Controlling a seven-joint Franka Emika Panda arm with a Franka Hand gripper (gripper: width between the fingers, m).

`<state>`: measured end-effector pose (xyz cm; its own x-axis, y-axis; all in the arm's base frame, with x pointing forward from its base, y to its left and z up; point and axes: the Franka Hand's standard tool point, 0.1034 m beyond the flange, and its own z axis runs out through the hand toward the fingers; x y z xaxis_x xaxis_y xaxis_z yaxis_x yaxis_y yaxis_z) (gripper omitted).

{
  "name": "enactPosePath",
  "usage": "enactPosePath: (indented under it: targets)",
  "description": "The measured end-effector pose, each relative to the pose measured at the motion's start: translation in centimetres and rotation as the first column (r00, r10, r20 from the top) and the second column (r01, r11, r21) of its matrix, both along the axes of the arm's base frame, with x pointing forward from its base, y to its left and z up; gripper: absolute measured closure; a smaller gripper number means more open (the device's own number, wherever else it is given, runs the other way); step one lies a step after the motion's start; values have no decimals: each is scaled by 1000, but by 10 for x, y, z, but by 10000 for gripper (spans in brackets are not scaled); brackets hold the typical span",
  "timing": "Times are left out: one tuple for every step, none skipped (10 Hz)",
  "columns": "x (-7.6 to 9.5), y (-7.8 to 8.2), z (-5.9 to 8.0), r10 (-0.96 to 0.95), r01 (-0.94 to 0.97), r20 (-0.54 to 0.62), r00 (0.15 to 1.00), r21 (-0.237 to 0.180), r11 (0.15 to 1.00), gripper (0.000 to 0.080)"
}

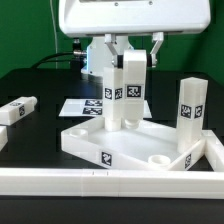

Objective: Assemble desk

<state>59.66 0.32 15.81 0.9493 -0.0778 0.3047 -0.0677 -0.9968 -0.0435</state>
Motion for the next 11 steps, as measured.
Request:
enactPosePath:
  targets:
    - [1,-1,0,0,1,19,1000,-6,1000,511]
    - [1,-1,0,0,0,18,1000,-6,1000,511]
    - [6,-4,3,-1,3,80,997,-22,1000,511]
    - [5,-3,3,-1,7,160,987,-41,999,511]
    - [4,9,1,13,-6,181,983,-40,999,511]
    - [12,17,4,25,-16,224,974,-45,999,511]
    - [16,25,3,34,-25,221,975,-40,999,511]
    - [23,34,4,46,-38,229,972,-38,999,511]
    - [26,37,2,52,-44,234,971,-39,998,511]
    - [25,36,1,52,-44,232,971,-40,998,511]
    - [25,36,1,52,-44,231,972,-40,998,511]
